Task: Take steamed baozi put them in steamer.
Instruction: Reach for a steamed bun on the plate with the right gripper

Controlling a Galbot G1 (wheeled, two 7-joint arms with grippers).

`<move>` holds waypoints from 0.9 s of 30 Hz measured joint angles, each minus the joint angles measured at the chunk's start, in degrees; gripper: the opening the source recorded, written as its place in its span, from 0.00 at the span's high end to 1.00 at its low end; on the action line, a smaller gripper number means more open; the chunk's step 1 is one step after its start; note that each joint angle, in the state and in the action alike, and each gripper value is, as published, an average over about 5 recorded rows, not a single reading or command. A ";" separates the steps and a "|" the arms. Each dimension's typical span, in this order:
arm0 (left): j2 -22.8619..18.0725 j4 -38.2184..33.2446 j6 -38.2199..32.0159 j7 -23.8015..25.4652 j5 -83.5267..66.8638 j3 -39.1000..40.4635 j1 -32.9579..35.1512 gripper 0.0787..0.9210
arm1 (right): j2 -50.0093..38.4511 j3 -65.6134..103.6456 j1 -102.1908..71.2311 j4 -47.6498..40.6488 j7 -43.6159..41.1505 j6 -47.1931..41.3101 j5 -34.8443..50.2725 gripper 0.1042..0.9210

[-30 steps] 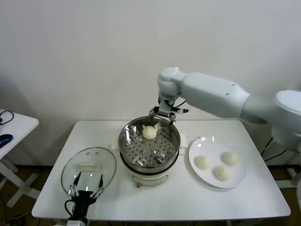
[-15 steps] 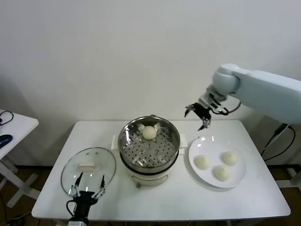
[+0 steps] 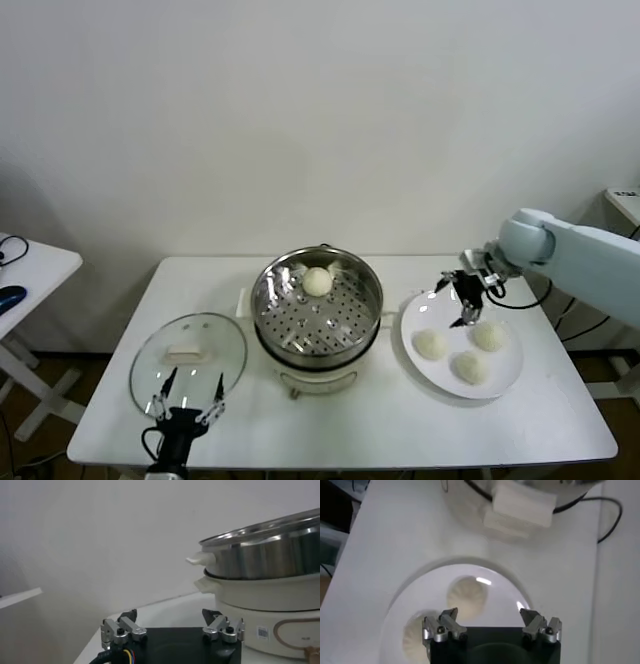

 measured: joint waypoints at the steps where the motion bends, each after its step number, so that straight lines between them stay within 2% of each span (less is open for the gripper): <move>1: 0.00 0.00 -0.04 0.00 -0.03 -0.06 0.04 0.12 | 0.20 0.32 -0.69 -0.51 0.03 -0.20 0.04 0.12; 27: -0.07 0.34 -0.03 -0.15 -0.68 -0.07 0.60 0.12 | 7.95 4.27 -9.81 -10.74 -0.56 -1.68 0.24 0.12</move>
